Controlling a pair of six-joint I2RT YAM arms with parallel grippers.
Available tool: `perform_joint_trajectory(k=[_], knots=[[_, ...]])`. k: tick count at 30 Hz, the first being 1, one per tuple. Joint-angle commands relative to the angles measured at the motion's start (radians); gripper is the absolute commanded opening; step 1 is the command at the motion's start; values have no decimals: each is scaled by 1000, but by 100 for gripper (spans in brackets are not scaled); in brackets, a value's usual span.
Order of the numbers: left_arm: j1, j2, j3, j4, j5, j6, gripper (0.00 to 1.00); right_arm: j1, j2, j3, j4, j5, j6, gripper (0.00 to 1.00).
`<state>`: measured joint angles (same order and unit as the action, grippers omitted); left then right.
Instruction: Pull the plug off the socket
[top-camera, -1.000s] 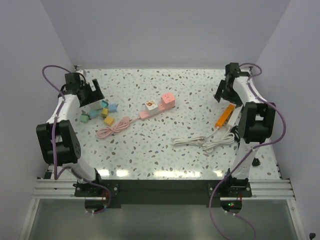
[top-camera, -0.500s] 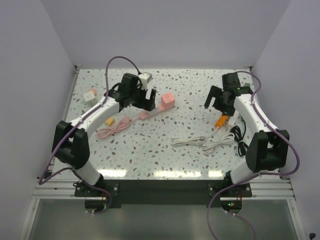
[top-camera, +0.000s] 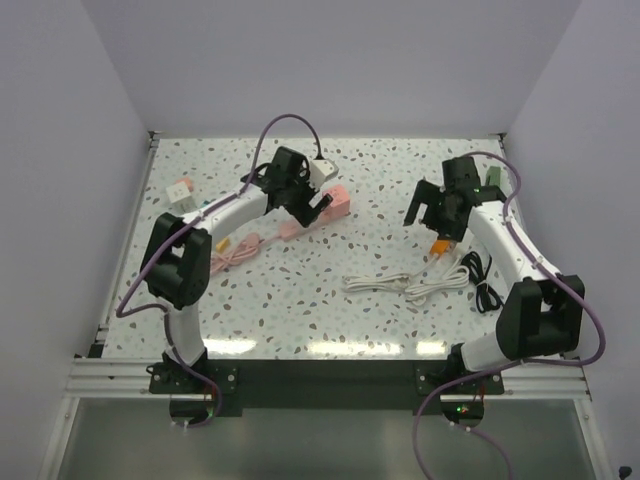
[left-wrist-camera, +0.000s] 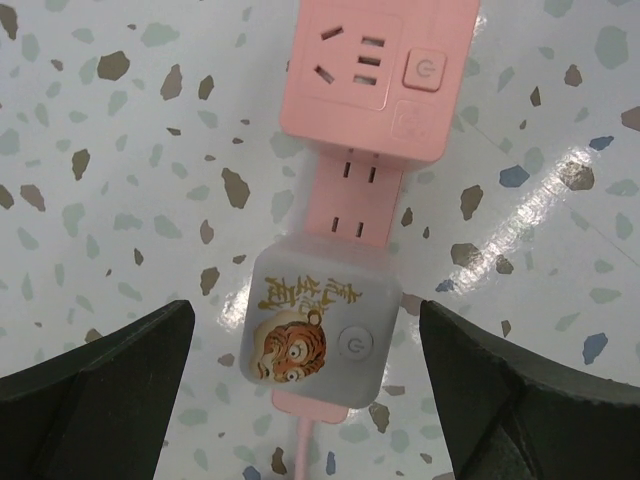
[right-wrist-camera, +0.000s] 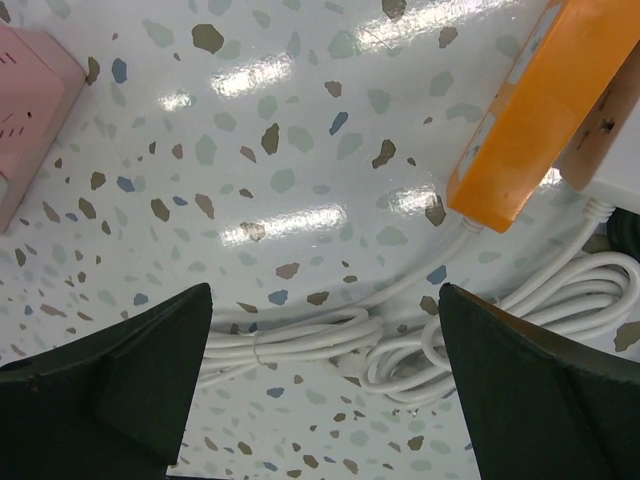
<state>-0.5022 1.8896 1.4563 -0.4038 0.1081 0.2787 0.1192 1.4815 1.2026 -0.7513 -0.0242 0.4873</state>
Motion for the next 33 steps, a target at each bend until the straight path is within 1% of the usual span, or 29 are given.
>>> perform_joint_trajectory(k=[1, 2, 4, 7, 10, 11, 13, 14, 15, 16, 17, 18, 19, 20, 22, 23, 24, 25, 26, 27, 29, 30, 33], knots=[[5, 40, 61, 28, 112, 125, 100, 8, -47, -23, 23, -33, 11, 98], [5, 51, 62, 16, 166, 125, 100, 8, -47, -26, 23, -36, 13, 98], [2, 80, 64, -9, 202, 123, 100, 10, -49, -31, 21, -48, 17, 98], [2, 79, 29, -9, 193, 116, 99, 10, -46, -41, 29, -66, 28, 98], [4, 68, -2, -3, 173, 100, 92, 10, -44, -55, 43, -85, 43, 98], [4, 66, -7, 3, 168, 96, 83, 10, -41, -60, 56, -89, 48, 98], [5, 71, -8, 3, 169, 71, 69, 11, -32, -72, 72, -101, 59, 98], [5, 77, -5, -6, 174, 60, 54, 11, -29, -75, 90, -123, 63, 98], [5, 78, 5, -9, 182, 41, 45, 11, -26, -78, 101, -132, 72, 98], [4, 80, 10, -10, 200, 25, 34, 13, -20, -87, 113, -147, 79, 98], [4, 80, 15, -16, 214, 8, 16, 13, -18, -92, 145, -163, 85, 98], [4, 78, 24, -18, 225, -36, 7, 14, -18, -98, 168, -204, 105, 98], [4, 75, 30, -12, 232, -68, 3, 16, -23, -113, 196, -226, 118, 98], [4, 66, 35, 6, 245, -105, 1, 19, -24, -121, 240, -239, 132, 98], [4, 48, 30, 45, 269, -244, 0, 33, -26, -146, 289, -287, 177, 98], [4, 16, 16, 136, 303, -313, 0, 37, -21, -158, 346, -304, 195, 98], [4, 0, -23, 193, 336, -416, 0, 46, -21, -173, 381, -336, 238, 98], [2, -13, -45, 245, 369, -484, 0, 51, -20, -205, 414, -347, 263, 98], [2, -42, -71, 372, 386, -553, 0, 57, -23, -221, 473, -350, 284, 98], [2, -52, -114, 446, 406, -669, 0, 71, -23, -235, 498, -346, 319, 98], [-10, -69, -138, 564, 412, -761, 0, 85, -26, -268, 561, -319, 347, 98], [-15, -72, -151, 592, 416, -818, 0, 97, -23, -276, 584, -319, 370, 98], [-38, -86, -174, 667, 398, -906, 0, 129, -12, -276, 609, -269, 402, 98]])
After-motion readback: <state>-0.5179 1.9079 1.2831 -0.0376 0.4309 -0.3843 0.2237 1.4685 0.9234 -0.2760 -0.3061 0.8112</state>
